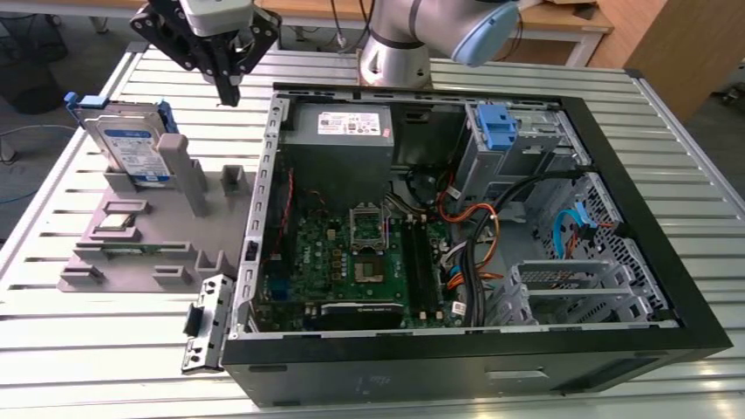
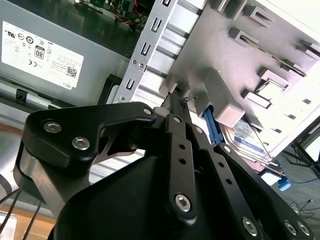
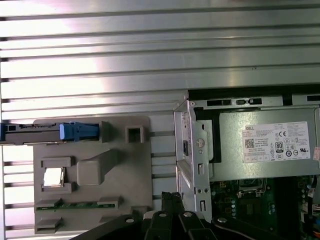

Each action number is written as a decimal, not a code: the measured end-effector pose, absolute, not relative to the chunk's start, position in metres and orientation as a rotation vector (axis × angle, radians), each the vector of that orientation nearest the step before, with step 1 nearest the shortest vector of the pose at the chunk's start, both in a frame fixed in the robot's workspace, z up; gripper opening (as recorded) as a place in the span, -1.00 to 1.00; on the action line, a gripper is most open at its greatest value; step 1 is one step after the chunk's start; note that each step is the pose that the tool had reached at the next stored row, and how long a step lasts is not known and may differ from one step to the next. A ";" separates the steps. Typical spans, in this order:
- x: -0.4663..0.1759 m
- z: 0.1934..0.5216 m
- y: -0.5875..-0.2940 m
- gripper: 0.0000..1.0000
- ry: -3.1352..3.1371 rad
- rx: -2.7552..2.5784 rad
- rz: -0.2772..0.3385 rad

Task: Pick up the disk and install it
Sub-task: 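Reach for the disk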

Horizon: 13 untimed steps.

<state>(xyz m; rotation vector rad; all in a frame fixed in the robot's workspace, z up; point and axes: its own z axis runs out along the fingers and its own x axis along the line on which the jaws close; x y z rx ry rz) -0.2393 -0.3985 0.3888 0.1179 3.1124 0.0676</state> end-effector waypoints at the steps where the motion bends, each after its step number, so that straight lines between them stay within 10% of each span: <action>1: -0.240 0.389 -0.398 -0.80 3.112 0.118 0.068; 13: -0.243 0.389 -0.399 -0.80 3.112 0.118 0.068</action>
